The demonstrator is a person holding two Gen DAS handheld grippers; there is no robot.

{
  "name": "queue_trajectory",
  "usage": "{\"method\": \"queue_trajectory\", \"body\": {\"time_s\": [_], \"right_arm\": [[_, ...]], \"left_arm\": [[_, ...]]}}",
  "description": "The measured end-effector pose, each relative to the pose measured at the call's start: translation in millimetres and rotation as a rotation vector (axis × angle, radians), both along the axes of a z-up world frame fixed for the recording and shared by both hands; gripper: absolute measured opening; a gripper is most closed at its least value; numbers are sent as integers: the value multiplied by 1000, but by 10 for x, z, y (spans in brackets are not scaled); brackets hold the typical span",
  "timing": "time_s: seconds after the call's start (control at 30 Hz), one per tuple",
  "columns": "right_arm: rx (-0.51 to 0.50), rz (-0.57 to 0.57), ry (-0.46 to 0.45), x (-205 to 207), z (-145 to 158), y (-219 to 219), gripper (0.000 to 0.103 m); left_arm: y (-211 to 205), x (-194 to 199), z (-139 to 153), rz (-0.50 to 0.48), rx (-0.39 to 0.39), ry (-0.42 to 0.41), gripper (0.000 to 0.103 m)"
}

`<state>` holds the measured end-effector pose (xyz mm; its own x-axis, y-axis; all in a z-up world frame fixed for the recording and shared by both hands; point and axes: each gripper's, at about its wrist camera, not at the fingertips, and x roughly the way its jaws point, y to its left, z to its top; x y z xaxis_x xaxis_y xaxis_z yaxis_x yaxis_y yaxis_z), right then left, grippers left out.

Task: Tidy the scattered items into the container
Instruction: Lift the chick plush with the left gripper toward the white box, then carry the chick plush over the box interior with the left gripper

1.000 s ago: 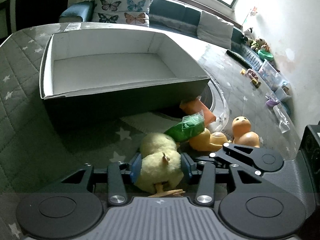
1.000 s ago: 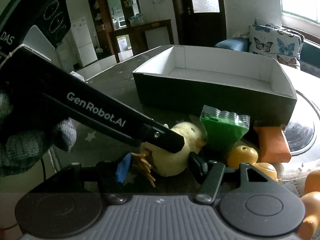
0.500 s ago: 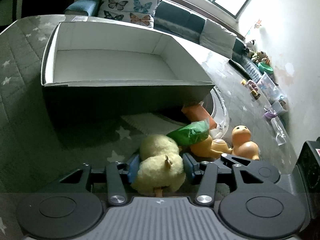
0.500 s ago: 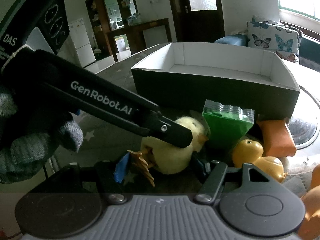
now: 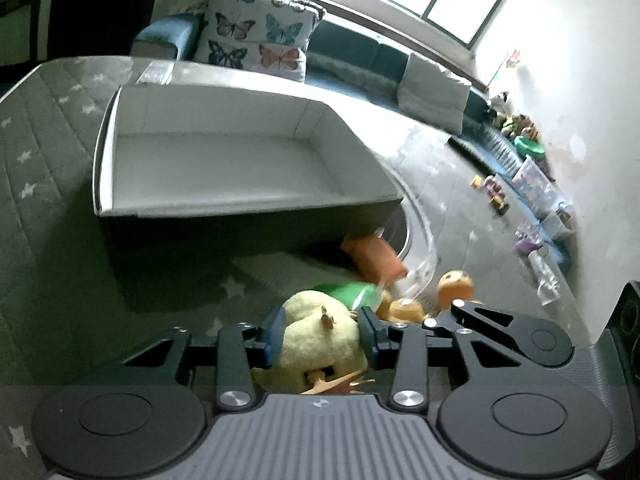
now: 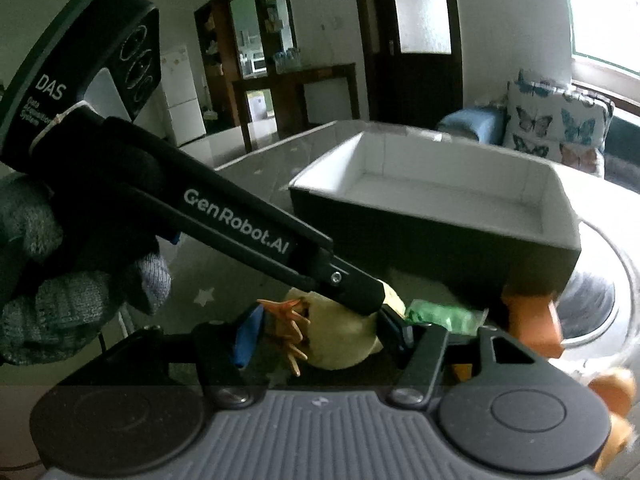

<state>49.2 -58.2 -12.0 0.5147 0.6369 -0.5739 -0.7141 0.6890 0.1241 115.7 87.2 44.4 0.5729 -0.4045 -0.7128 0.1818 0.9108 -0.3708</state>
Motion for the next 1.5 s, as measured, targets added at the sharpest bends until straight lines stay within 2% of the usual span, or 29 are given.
{"method": "queue_trajectory", "body": {"time_s": [0.23, 0.43, 0.53, 0.63, 0.67, 0.73, 1.03, 1.13, 1.33, 1.5], "right_arm": [[38, -18, -84, 88, 300, -110, 56], [40, -39, -161, 343, 502, -138, 49], [44, -58, -171, 520, 553, -161, 44], [15, -90, -175, 733, 522, -151, 41], [11, -102, -160, 814, 481, -150, 37], [6, -124, -124, 959, 398, -157, 36], [28, -126, -77, 857, 223, -368, 38], [38, -124, -62, 746, 181, -428, 49], [10, -127, -54, 590, 87, -428, 50], [-34, -145, -57, 526, -33, -379, 59]], "left_arm": [[-16, 161, 287, 10, -43, -67, 41], [-17, 505, 430, 26, -86, -110, 30], [-27, 723, 386, 19, -129, -86, 19], [-47, 915, 302, 14, -149, -64, 18], [-56, 977, 270, 15, -150, -56, 18], [-74, 1049, 186, 1, -158, -29, 18], [-35, 962, 85, -6, -130, -31, 23], [-60, 848, 88, -7, -118, -40, 26], [-60, 613, 5, 11, -117, -30, 26], [-37, 497, -90, 46, -113, -19, 30]]}}
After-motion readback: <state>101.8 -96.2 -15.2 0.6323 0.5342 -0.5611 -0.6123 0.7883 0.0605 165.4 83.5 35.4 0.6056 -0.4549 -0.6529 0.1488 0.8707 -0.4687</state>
